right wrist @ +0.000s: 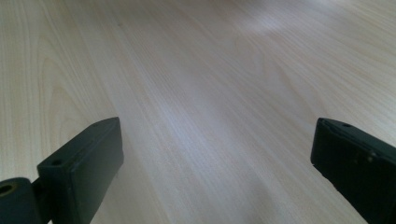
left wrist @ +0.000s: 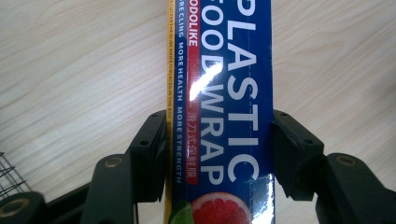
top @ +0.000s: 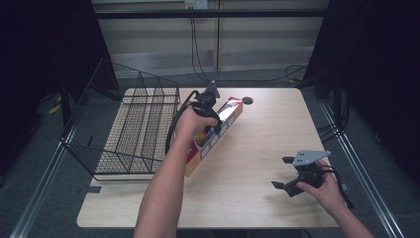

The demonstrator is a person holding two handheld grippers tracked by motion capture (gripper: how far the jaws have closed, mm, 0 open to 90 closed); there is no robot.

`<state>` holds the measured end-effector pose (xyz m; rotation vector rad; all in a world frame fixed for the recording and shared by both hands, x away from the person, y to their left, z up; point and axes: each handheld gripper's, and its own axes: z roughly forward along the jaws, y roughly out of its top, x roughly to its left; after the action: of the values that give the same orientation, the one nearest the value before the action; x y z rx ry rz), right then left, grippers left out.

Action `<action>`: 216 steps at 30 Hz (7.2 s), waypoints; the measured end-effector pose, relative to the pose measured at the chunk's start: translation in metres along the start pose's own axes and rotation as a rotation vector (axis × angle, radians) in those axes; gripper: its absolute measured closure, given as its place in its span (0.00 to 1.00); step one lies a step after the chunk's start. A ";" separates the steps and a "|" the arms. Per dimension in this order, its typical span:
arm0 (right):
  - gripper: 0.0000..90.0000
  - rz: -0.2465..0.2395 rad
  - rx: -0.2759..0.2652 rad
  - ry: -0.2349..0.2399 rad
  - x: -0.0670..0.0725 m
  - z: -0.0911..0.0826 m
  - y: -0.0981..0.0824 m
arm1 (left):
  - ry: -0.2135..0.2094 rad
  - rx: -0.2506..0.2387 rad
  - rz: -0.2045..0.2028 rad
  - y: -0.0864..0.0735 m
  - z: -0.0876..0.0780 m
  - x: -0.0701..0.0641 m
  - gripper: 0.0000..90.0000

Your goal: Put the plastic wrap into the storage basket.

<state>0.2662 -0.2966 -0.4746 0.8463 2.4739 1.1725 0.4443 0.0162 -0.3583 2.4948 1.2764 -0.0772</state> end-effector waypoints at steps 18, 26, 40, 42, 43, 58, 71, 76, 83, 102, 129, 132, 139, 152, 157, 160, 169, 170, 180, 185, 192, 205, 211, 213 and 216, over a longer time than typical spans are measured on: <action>0.02 0.000 0.002 -0.001 0.000 0.001 0.000 | 0.003 -0.019 -0.057 0.010 -0.044 -0.009 0.49; 0.02 -0.002 -0.001 0.013 0.000 0.002 0.000 | 0.013 -0.026 -0.077 0.009 -0.058 -0.007 0.49; 0.01 -0.006 -0.008 0.027 0.001 0.002 0.000 | 0.043 -0.028 -0.117 0.003 -0.078 0.006 0.49; 0.00 -0.003 -0.011 0.029 0.001 0.001 0.000 | 0.042 -0.036 -0.127 0.002 -0.082 0.007 0.49; 0.00 -0.004 -0.010 0.029 0.001 0.001 0.000 | 0.046 -0.033 -0.125 0.002 -0.084 0.009 0.49; 0.00 -0.007 -0.006 0.025 0.001 0.002 0.000 | 0.079 -0.033 -0.169 -0.009 -0.105 0.022 0.49; 0.00 -0.007 -0.009 0.021 0.001 0.001 0.000 | 0.118 -0.057 -0.225 -0.018 -0.122 0.032 0.49; 0.00 -0.007 -0.011 0.020 0.001 0.001 0.000 | 0.128 -0.052 -0.233 -0.022 -0.128 0.037 0.49; 0.00 -0.007 -0.007 0.020 0.001 0.001 0.000 | 0.137 -0.064 -0.264 -0.029 -0.136 0.045 0.49; 0.00 -0.009 -0.001 0.018 0.002 0.002 0.000 | 0.166 -0.081 -0.312 -0.043 -0.149 0.065 0.49; 0.00 -0.009 0.003 0.019 0.002 0.003 0.000 | 0.201 -0.107 -0.391 -0.064 -0.169 0.089 0.49; 0.00 -0.012 0.003 0.023 0.002 0.004 0.000 | 0.199 -0.107 -0.401 -0.065 -0.172 0.091 0.49; 0.00 -0.012 0.003 0.019 0.003 0.003 0.000 | 0.212 -0.116 -0.425 -0.071 -0.175 0.097 0.49; 0.00 -0.021 0.017 0.026 0.006 0.005 0.001 | 0.230 -0.115 -0.464 -0.079 -0.179 0.107 0.49; 0.00 -0.024 0.019 0.020 0.005 0.005 0.001 | 0.234 -0.119 -0.476 -0.081 -0.181 0.111 0.49; 0.00 -0.022 0.019 0.026 0.006 0.005 0.001 | 0.240 -0.126 -0.487 -0.083 -0.182 0.113 0.49; 0.00 -0.021 0.019 0.027 0.006 0.005 0.001 | 0.245 -0.129 -0.505 -0.088 -0.185 0.119 0.49; 0.00 -0.027 0.015 0.025 0.005 0.006 0.001 | 0.248 -0.127 -0.502 -0.089 -0.186 0.120 0.49; 0.00 -0.022 0.022 0.030 0.006 0.007 0.001 | 0.253 -0.138 -0.522 -0.092 -0.189 0.126 0.49; 0.00 -0.026 0.019 0.025 0.006 0.007 0.001 | 0.266 -0.136 -0.526 -0.095 -0.191 0.129 0.49; 0.00 -0.026 0.018 0.022 0.006 0.007 0.001 | 0.272 -0.142 -0.546 -0.099 -0.195 0.135 0.49; 0.00 -0.028 0.022 0.030 0.006 0.008 0.001 | 0.291 -0.141 -0.565 -0.106 -0.192 0.145 0.49; 0.00 -0.027 0.024 0.026 0.006 0.008 0.001 | 0.299 -0.142 -0.572 -0.109 -0.192 0.150 0.49; 0.00 -0.025 0.026 0.030 0.006 0.008 0.001 | 0.301 -0.143 -0.579 -0.110 -0.191 0.151 0.49; 0.00 -0.028 0.026 0.024 0.007 0.008 0.001 | 0.306 -0.134 -0.579 -0.111 -0.190 0.154 0.49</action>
<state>0.2652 -0.2870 -0.4794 0.8061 2.5171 1.1496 0.4274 0.2565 -0.2405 2.0037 2.0215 0.2536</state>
